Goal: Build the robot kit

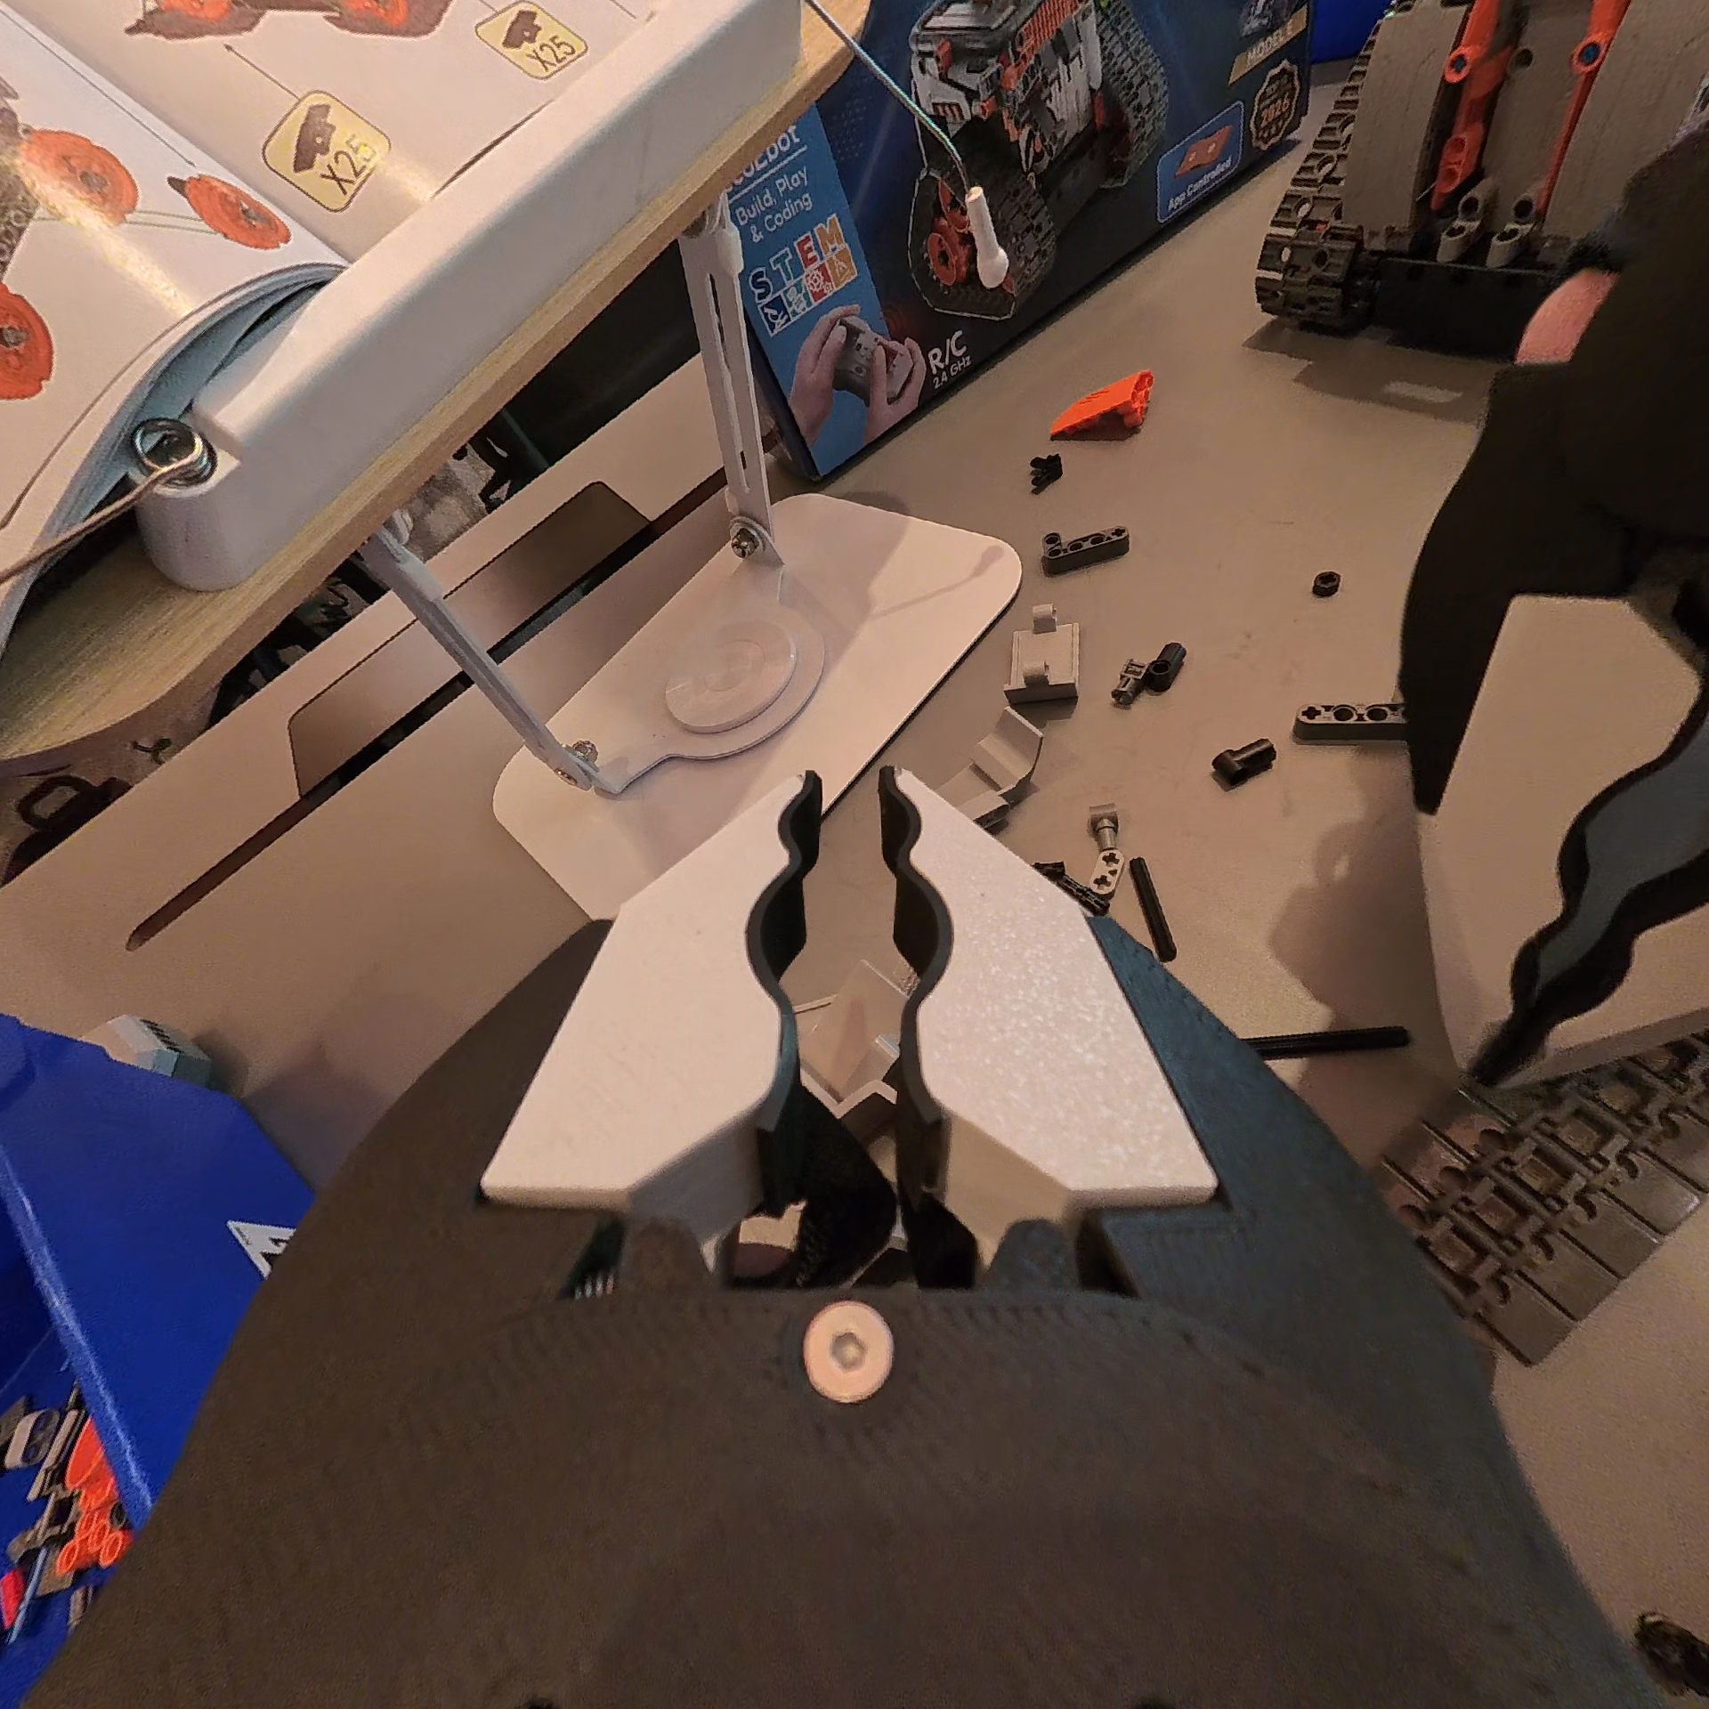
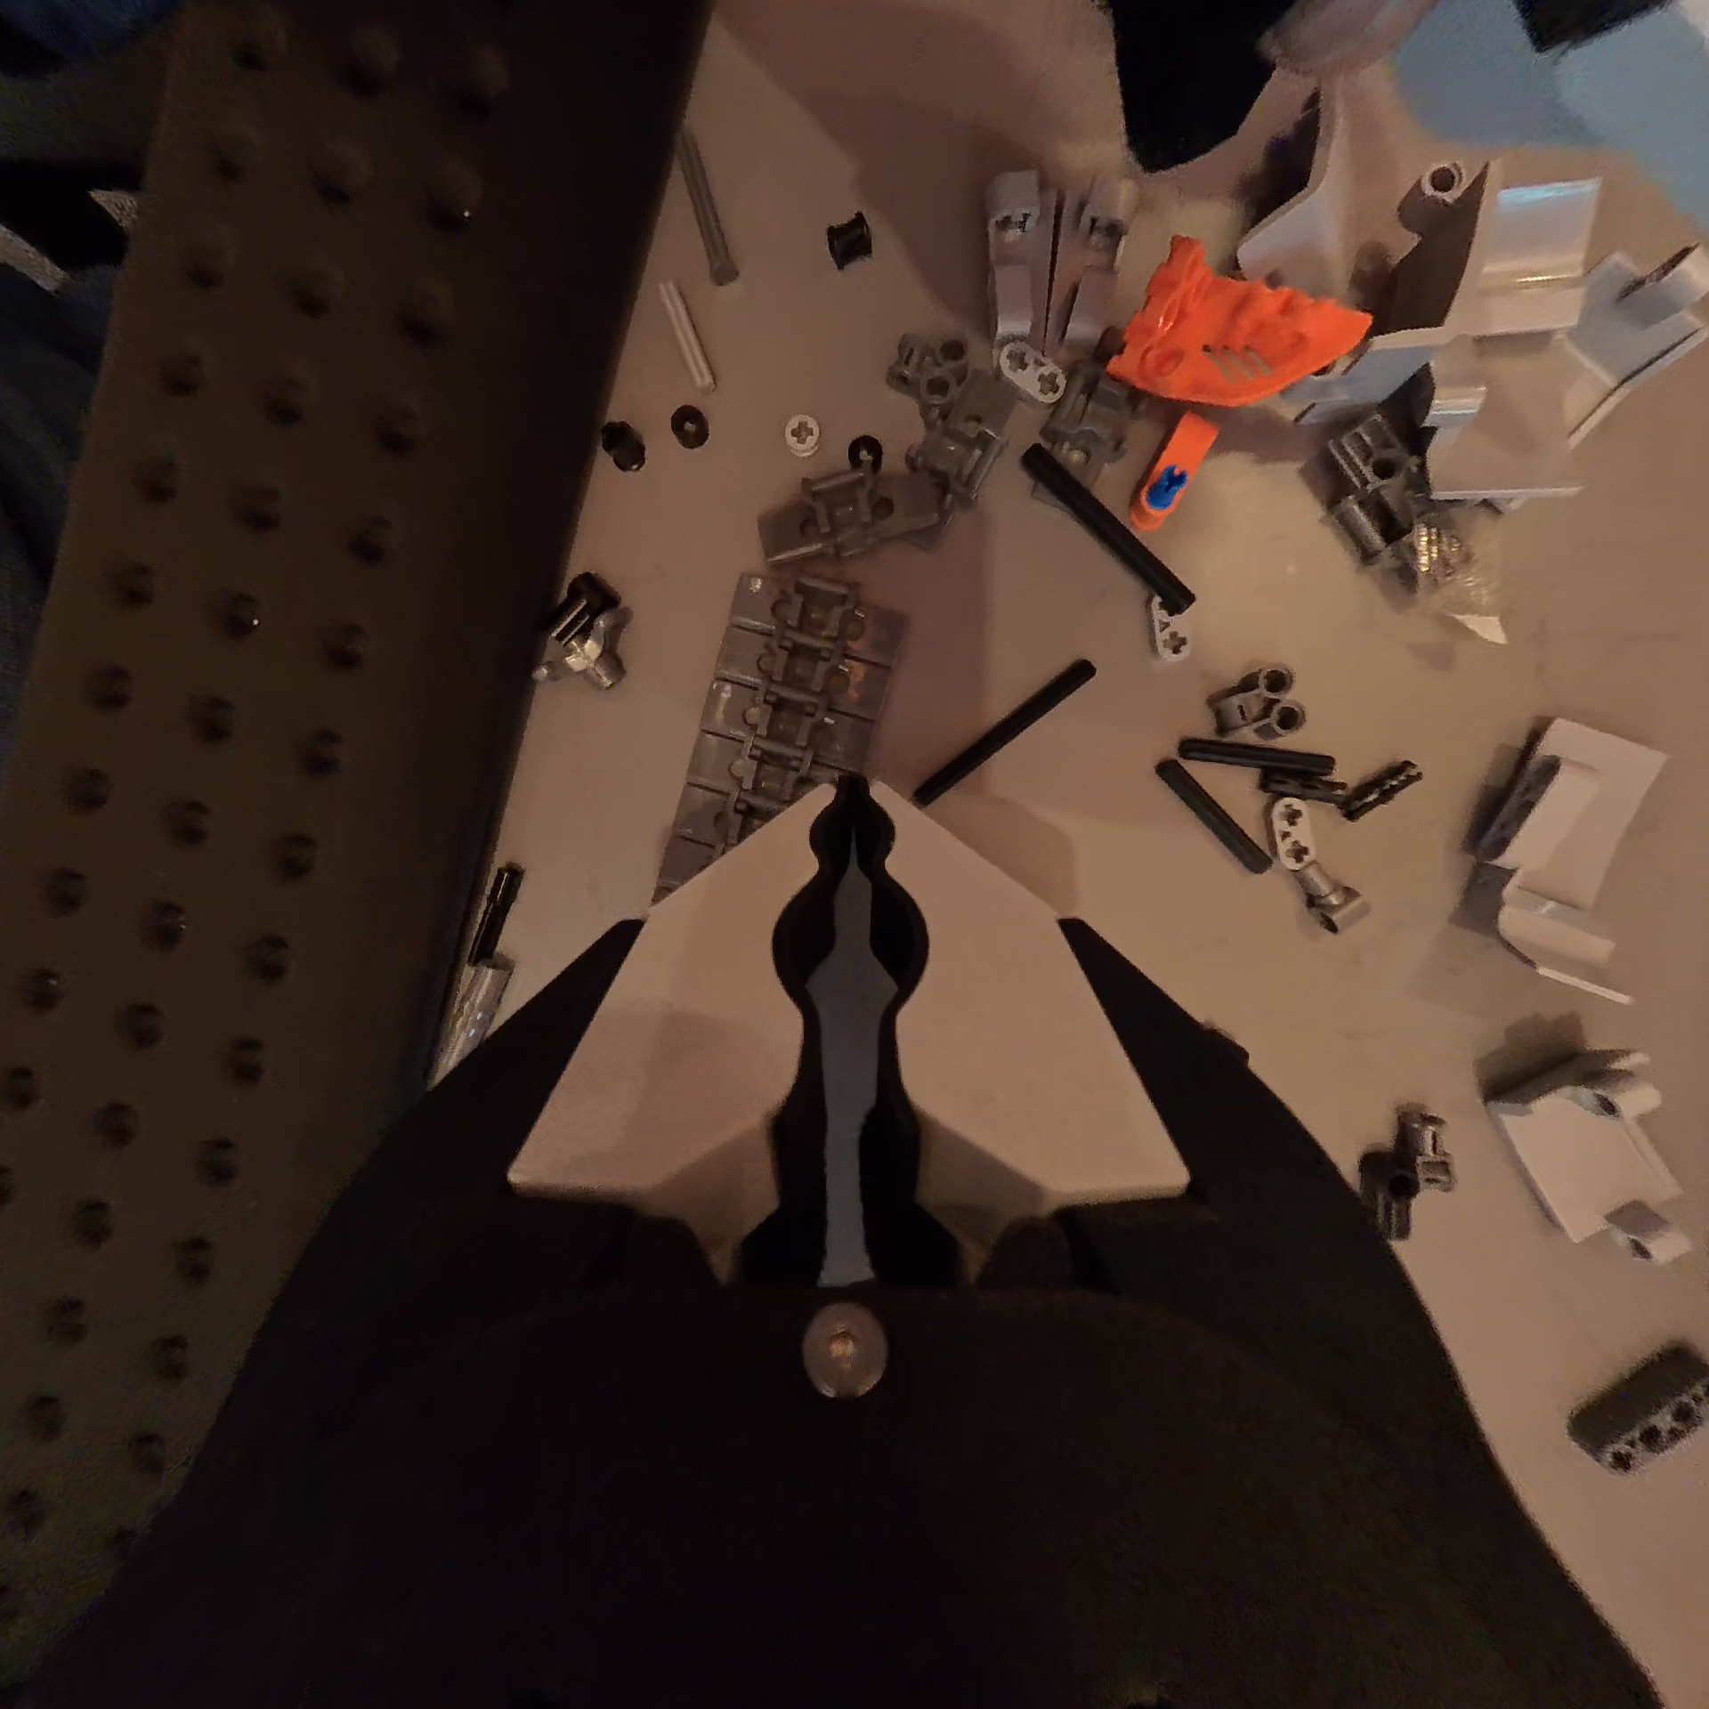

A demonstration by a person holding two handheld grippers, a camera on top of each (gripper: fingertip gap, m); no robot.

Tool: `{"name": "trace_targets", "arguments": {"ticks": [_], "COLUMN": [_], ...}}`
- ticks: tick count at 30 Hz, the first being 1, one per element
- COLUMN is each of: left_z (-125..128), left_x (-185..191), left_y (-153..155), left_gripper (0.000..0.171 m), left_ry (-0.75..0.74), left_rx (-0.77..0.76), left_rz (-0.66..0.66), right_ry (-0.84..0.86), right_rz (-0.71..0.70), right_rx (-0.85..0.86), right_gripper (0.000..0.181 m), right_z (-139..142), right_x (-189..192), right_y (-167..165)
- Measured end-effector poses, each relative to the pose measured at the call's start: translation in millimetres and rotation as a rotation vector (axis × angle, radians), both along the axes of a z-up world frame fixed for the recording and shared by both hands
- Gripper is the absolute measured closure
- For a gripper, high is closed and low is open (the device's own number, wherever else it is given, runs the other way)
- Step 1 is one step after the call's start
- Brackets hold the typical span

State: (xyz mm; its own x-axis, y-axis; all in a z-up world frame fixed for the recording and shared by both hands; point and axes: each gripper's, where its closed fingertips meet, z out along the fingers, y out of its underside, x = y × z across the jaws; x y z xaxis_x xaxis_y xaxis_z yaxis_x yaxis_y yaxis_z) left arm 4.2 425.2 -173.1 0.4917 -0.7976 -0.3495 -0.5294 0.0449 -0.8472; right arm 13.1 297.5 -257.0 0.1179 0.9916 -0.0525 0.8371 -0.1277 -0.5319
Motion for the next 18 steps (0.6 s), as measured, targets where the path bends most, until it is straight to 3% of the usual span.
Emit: {"name": "trace_targets", "arguments": {"ticks": [18], "left_z": [-3], "left_x": [2], "left_y": [0], "left_gripper": [0.160], "left_ry": [0.013], "left_rx": [-0.005], "left_rz": [-0.003], "right_ry": [-0.032], "right_rz": [0.018], "right_rx": [-0.021], "right_gripper": [0.181], "right_z": [-2], "right_x": [19], "right_y": [-13]}}
